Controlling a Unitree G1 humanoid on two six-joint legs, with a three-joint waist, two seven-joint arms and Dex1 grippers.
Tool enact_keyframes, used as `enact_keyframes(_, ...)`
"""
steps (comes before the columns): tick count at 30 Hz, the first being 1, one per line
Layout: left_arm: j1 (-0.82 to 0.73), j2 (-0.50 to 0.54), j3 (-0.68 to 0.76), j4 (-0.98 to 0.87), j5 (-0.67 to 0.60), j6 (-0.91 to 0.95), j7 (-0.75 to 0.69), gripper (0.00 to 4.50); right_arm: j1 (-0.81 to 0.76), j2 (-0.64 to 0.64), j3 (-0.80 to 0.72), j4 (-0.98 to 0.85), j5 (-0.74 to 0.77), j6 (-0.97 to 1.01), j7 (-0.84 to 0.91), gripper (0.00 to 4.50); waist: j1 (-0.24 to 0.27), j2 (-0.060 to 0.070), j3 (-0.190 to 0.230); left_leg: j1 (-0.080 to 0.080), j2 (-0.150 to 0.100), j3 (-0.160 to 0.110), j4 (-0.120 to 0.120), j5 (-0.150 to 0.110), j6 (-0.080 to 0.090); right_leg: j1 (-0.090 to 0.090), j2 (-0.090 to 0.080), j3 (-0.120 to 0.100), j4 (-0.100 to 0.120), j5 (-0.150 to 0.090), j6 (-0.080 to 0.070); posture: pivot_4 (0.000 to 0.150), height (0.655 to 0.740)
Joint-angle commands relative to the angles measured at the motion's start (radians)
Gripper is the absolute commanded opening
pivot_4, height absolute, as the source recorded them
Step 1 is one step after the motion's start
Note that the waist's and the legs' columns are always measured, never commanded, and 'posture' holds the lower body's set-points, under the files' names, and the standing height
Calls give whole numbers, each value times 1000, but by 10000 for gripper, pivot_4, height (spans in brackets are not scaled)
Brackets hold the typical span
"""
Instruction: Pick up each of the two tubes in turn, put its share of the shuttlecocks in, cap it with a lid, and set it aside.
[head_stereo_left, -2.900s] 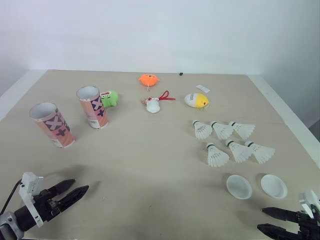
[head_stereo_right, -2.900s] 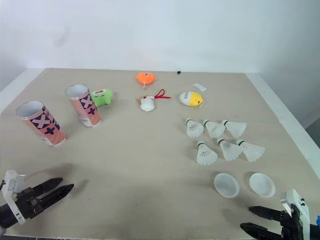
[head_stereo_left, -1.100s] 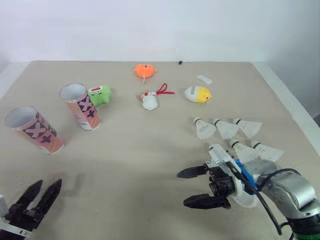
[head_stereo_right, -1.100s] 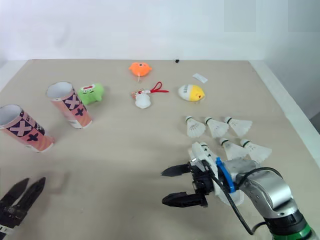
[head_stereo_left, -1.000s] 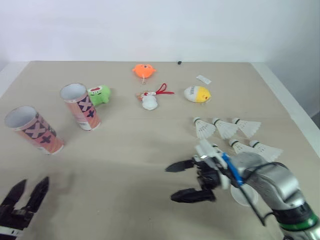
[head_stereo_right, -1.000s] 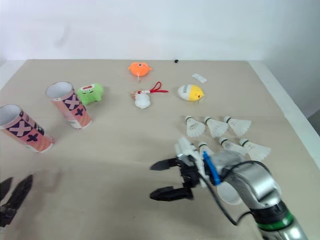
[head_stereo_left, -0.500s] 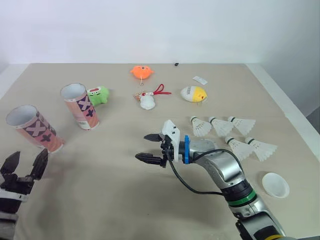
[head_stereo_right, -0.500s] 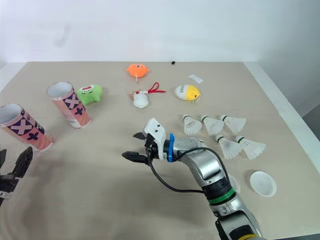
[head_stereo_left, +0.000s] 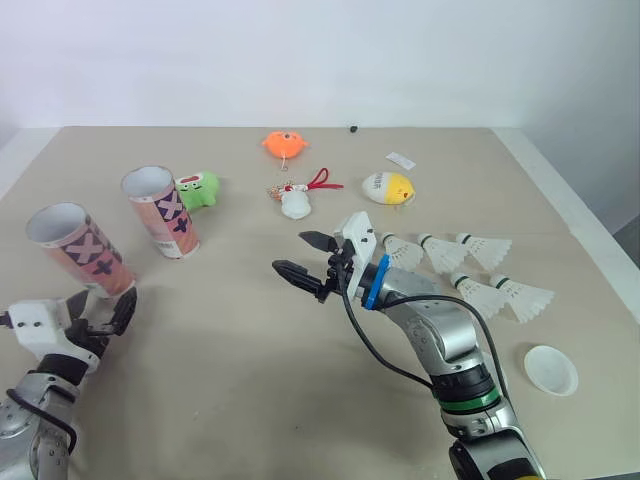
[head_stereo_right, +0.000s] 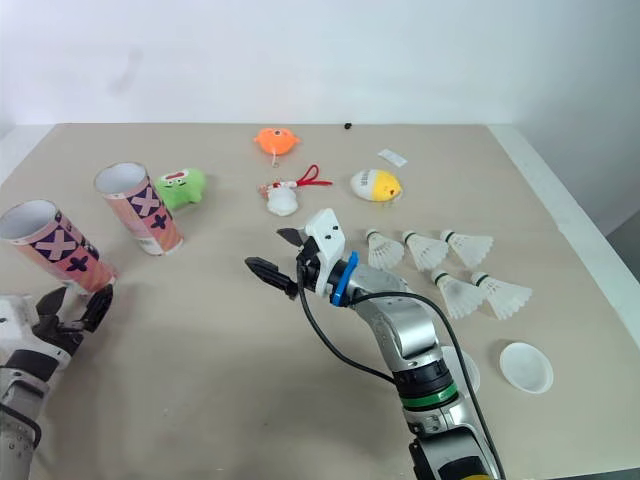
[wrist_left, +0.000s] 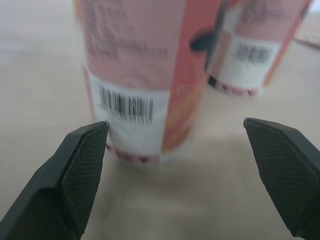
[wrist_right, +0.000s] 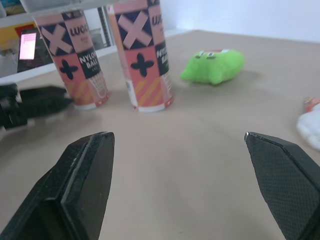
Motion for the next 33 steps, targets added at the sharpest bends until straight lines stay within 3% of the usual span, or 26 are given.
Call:
enact_keyframes(1,-57,41,14,55,29,-14,13,45000,9,-2,-18,-79,28,3,0,44635,0,0,0,0,0,0,0,0,0,0,0,0,0,0,0,1500,7323)
enact_keyframes(21,-326,103,-26,352,123,-81,4,45000,48,-42,-22,-132,37,23,-24,44635,0,0,0,0,-1,0,0,1,-1,0,-1,-2,1,1,-1,1500,7323)
enact_keyframes(26,-320,87,-29,347,124,-90,8,32064,59,-53,-19,-142,37,25,-23,45000,0,0,0,-1,0,0,0,1,-1,-1,-2,-2,1,1,-1,1500,7323)
enact_keyframes(33,-255,60,-6,279,112,-96,46,30803,64,-67,-19,-152,44,37,-15,45000,0,0,0,-1,-1,0,0,1,-1,-1,-2,-2,1,1,0,1500,7323)
